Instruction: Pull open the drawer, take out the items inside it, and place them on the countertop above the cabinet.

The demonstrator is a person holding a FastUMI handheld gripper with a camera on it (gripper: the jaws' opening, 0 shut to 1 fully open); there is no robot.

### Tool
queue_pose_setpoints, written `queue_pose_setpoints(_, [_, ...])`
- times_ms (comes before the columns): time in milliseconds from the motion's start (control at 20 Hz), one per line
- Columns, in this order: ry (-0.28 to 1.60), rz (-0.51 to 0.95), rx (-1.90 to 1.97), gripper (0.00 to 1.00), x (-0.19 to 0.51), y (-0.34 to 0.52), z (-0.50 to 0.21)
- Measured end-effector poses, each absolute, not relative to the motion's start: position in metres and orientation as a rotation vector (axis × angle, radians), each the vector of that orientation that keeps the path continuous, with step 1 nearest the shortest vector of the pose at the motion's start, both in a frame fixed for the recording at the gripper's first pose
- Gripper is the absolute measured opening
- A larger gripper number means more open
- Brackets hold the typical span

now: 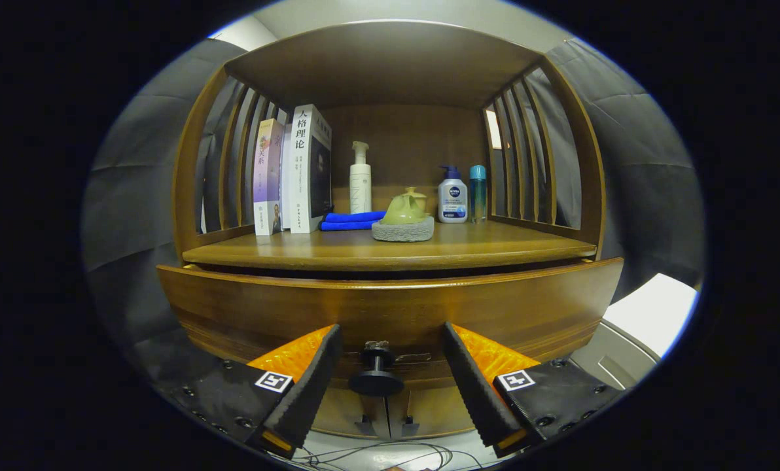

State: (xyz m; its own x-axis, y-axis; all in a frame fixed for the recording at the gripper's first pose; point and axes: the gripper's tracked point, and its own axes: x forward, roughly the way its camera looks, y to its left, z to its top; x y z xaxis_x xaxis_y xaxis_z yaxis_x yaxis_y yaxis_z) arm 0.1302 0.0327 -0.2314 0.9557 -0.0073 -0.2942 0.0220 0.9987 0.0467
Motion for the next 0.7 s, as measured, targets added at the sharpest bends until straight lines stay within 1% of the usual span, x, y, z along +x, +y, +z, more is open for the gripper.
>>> queue_pose_setpoints(450, [0.316, -0.013, 0.047, 0.98, 0.161, 0.032, -0.235])
queue_pose_setpoints(700, [0.293, -0.017, -0.011, 0.98, 0.161, 0.031, -0.238])
